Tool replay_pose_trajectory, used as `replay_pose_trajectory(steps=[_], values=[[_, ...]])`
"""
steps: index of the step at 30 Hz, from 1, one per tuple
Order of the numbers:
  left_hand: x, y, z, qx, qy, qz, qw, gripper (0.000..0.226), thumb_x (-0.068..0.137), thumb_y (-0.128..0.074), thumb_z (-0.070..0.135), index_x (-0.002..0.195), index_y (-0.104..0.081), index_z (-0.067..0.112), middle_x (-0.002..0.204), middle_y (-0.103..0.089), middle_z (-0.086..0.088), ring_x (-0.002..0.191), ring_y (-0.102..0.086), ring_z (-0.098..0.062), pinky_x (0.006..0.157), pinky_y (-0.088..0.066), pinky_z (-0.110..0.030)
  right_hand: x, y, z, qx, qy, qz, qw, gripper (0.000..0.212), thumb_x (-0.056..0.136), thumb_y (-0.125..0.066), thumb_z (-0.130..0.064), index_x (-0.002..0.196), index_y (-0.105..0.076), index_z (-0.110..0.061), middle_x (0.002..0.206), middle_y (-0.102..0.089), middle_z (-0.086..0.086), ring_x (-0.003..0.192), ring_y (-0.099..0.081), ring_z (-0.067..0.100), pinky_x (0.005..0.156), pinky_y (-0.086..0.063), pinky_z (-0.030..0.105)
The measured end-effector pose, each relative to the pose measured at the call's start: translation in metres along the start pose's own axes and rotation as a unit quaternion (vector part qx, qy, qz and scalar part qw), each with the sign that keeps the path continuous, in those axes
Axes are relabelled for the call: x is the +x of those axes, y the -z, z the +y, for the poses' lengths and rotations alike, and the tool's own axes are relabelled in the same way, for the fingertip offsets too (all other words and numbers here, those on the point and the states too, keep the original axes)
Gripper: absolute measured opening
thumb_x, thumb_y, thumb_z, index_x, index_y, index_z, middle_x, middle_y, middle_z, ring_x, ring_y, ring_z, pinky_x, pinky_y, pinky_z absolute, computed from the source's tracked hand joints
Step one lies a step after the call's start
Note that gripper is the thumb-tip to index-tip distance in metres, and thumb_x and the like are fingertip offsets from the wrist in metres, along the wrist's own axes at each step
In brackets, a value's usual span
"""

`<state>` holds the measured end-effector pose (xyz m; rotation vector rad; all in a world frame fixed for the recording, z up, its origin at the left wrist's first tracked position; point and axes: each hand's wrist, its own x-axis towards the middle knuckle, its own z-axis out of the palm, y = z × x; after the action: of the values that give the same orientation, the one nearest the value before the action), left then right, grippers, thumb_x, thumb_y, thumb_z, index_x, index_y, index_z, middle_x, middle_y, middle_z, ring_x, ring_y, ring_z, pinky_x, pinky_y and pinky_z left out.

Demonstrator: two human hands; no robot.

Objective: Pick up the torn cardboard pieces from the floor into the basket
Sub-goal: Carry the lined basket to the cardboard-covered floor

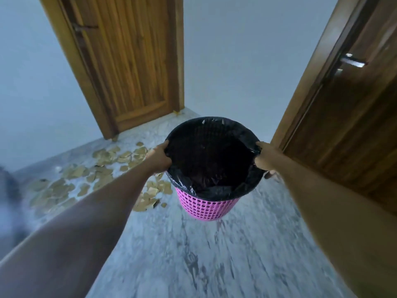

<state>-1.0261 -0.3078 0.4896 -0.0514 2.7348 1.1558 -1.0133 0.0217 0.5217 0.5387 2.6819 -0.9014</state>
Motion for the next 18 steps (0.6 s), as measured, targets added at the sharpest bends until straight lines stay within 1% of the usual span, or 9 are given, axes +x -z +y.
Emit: replay_pose_trajectory(steps=[2,5,7,9,11,13,15,17,18], values=[[0.003,0.013,-0.02,-0.009,0.036,0.032,0.999,0.08,0.071,-0.055,0.003,0.145,-0.037,0.025,0.112,-0.059,-0.016,0.094,-0.064,-0.038,0.076,-0.059,-0.042,0.02,-0.013,-0.029,-0.045,0.046,-0.026,0.998,0.069,0.073,-0.044,-0.016,0.138,-0.039,-0.036,0.133,-0.052,0.009,0.077,-0.065,0.031,0.048,-0.057,0.033],[0.029,0.025,-0.078,-0.034,0.072,0.058,0.995,0.083,0.058,-0.056,0.018,0.138,-0.04,0.033,0.115,-0.064,-0.014,0.095,-0.066,-0.033,0.078,-0.058,-0.047,0.034,-0.032,-0.068,-0.075,0.09,-0.041,0.992,0.072,0.084,-0.05,-0.009,0.149,-0.03,-0.033,0.142,-0.045,0.009,0.076,-0.066,0.032,0.039,-0.052,0.027],[0.035,0.037,-0.106,-0.043,0.094,0.071,0.992,0.085,0.056,-0.059,0.026,0.138,-0.038,0.037,0.123,-0.064,-0.011,0.103,-0.065,-0.032,0.086,-0.056,-0.046,0.048,-0.047,-0.092,-0.091,0.119,-0.049,0.987,0.073,0.085,-0.054,-0.009,0.15,-0.03,-0.034,0.142,-0.047,0.011,0.074,-0.068,0.031,0.039,-0.053,0.028],[0.018,0.057,-0.105,-0.032,0.141,0.095,0.985,0.085,0.069,-0.064,0.019,0.146,-0.031,0.033,0.136,-0.055,-0.008,0.119,-0.057,-0.031,0.099,-0.049,-0.043,0.063,-0.068,-0.122,-0.097,0.15,-0.066,0.982,0.072,0.084,-0.053,-0.01,0.148,-0.033,-0.035,0.138,-0.051,0.013,0.072,-0.069,0.031,0.041,-0.055,0.03],[0.015,0.067,-0.123,-0.019,0.171,0.117,0.978,0.084,0.072,-0.062,0.018,0.149,-0.031,0.028,0.139,-0.052,-0.009,0.124,-0.053,-0.031,0.104,-0.045,-0.041,0.07,-0.088,-0.147,-0.11,0.166,-0.086,0.976,0.072,0.083,-0.051,-0.01,0.147,-0.033,-0.036,0.135,-0.053,0.013,0.069,-0.07,0.031,0.044,-0.058,0.035],[0.013,0.078,-0.147,-0.023,0.182,0.141,0.973,0.084,0.063,-0.058,0.024,0.144,-0.036,0.032,0.127,-0.062,-0.007,0.114,-0.06,-0.031,0.094,-0.052,-0.041,0.077,-0.112,-0.173,-0.128,0.178,-0.104,0.97,0.075,0.083,-0.049,-0.007,0.15,-0.03,-0.037,0.136,-0.052,0.012,0.072,-0.07,0.03,0.05,-0.061,0.038],[0.013,0.086,-0.175,-0.004,0.185,0.157,0.97,0.073,0.065,-0.058,0.027,0.136,-0.043,0.037,0.108,-0.069,-0.003,0.097,-0.066,-0.029,0.079,-0.057,-0.038,0.084,-0.136,-0.199,-0.141,0.195,-0.117,0.963,0.078,0.083,-0.046,-0.005,0.151,-0.028,-0.037,0.139,-0.049,0.011,0.075,-0.069,0.03,0.056,-0.062,0.04],[0.009,0.098,-0.196,0.001,0.208,0.174,0.963,0.067,0.071,-0.057,0.021,0.134,-0.043,0.038,0.101,-0.069,-0.004,0.089,-0.065,-0.03,0.07,-0.054,-0.033,0.094,-0.167,-0.228,-0.158,0.217,-0.128,0.955,0.079,0.082,-0.043,-0.003,0.151,-0.027,-0.038,0.143,-0.046,0.011,0.078,-0.068,0.031,0.057,-0.062,0.04],[0.007,0.102,-0.204,-0.001,0.216,0.182,0.959,0.072,0.072,-0.057,0.014,0.137,-0.041,0.038,0.1,-0.068,-0.007,0.089,-0.063,-0.032,0.068,-0.051,-0.033,0.097,-0.179,-0.24,-0.165,0.227,-0.132,0.951,0.08,0.082,-0.043,-0.002,0.151,-0.027,-0.039,0.142,-0.046,0.011,0.08,-0.067,0.031,0.057,-0.062,0.04]])
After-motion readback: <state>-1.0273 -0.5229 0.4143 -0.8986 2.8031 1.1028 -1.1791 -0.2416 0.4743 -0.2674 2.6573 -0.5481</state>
